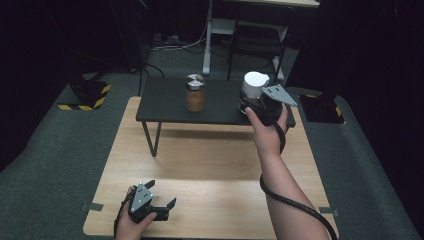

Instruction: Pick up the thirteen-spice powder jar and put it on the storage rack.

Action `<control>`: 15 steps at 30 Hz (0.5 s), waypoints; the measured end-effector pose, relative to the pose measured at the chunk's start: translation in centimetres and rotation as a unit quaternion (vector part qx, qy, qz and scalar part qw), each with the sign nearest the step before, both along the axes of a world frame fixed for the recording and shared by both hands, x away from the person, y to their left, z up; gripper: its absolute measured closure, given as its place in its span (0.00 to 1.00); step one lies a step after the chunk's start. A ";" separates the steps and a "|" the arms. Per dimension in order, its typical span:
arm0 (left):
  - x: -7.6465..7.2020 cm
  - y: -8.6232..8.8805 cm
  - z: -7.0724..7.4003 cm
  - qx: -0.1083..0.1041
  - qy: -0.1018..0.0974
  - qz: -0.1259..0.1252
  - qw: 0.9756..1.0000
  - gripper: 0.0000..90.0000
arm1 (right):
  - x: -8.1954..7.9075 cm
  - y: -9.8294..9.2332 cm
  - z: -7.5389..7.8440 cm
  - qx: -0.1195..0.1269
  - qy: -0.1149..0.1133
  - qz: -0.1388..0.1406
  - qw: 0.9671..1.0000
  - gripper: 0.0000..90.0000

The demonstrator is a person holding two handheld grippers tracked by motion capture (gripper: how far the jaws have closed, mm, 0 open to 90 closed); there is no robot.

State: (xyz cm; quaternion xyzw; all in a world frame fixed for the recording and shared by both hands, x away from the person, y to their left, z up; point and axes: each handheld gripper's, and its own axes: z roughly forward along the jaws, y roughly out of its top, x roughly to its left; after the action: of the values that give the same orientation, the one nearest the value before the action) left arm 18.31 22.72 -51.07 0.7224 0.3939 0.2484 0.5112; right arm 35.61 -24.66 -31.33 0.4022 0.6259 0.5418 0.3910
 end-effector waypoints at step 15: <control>0.0 0.1 0.0 -0.002 0.000 -0.001 1.000 0.01 | 1.3 0.3 -0.4 0.008 0.006 -0.005 1.000 0.34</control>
State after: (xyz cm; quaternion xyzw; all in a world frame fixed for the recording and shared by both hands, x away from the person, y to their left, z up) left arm 18.29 22.86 -51.10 0.7218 0.3936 0.2468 0.5130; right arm 36.95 -24.41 -31.77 0.4119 0.6218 0.5426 0.3863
